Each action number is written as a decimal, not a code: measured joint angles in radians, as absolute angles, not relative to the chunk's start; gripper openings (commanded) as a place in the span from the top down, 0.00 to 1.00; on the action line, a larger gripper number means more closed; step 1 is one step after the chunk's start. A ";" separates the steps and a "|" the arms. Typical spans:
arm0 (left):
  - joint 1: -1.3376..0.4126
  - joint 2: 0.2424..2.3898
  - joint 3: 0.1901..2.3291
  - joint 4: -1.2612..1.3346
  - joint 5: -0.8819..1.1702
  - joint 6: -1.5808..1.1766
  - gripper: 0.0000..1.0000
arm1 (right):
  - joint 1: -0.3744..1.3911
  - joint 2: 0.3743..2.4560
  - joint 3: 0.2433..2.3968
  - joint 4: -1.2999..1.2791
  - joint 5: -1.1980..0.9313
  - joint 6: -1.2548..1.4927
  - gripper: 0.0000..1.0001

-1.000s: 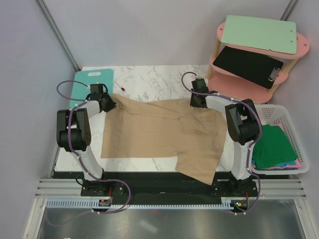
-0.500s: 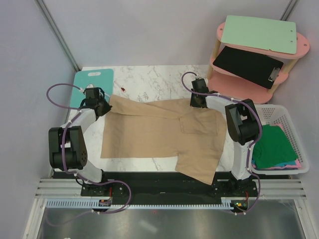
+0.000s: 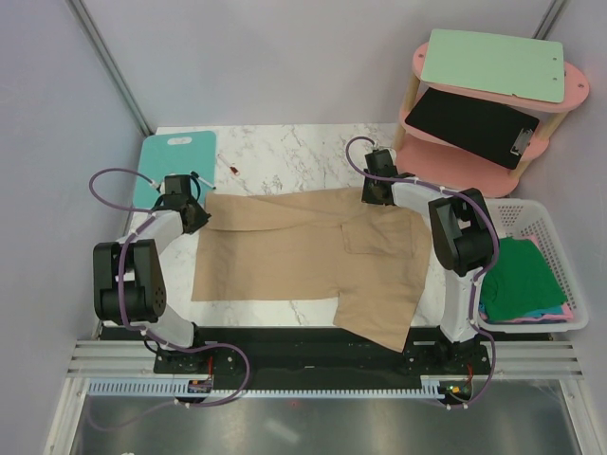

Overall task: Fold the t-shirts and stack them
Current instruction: Fold the flattened tshirt in 1/3 of the way, then grap the side of the flattened tshirt closest away from the robot with both arms

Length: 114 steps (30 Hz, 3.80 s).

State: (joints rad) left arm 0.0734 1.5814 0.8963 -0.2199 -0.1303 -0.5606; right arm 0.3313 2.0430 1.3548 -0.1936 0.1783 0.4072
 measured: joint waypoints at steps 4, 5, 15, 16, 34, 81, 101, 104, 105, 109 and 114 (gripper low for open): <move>0.080 1.579 0.892 -0.232 -0.139 -0.561 0.20 | 0.331 2.039 1.348 -0.186 0.177 0.407 0.88; 0.082 1.573 0.888 -0.233 -0.139 -0.564 0.03 | 0.331 2.036 1.346 -0.184 0.177 0.407 0.81; 0.084 1.156 0.688 -0.218 -0.031 -0.572 0.00 | 0.332 1.818 1.209 -0.252 0.160 0.396 0.62; 0.084 1.111 0.675 -0.216 -0.009 -0.572 0.00 | 0.332 1.804 1.209 -0.252 0.161 0.395 0.63; 0.054 0.877 0.481 -0.388 0.125 -0.610 0.00 | 0.470 1.320 0.961 -0.434 0.186 0.414 0.83; 0.014 1.118 0.624 -0.309 0.105 -0.559 0.00 | 0.430 1.892 1.303 -0.319 0.200 0.389 0.55; 0.015 1.263 0.609 -0.446 0.117 -0.570 0.00 | 0.390 1.175 0.824 -0.707 0.031 0.630 0.31; 0.010 1.272 0.617 -0.443 0.117 -0.570 0.00 | 0.390 1.132 0.757 -0.744 -0.007 0.653 0.27; 0.006 1.274 0.617 -0.443 0.116 -0.570 0.00 | 0.390 1.116 0.733 -0.757 -0.014 0.660 0.27; -0.014 1.283 0.624 -0.441 0.117 -0.570 0.00 | 0.390 1.039 0.629 -0.817 -0.039 0.685 0.26; -0.020 1.296 0.632 -0.440 0.118 -0.570 0.00 | 0.390 0.947 0.595 -0.912 -0.045 0.715 0.24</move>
State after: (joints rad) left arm -0.0196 1.2957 0.6315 -0.4397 0.1184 -0.5701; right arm 0.3897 0.9474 0.5945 -0.9115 -0.0448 0.7147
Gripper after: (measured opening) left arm 0.994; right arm 0.745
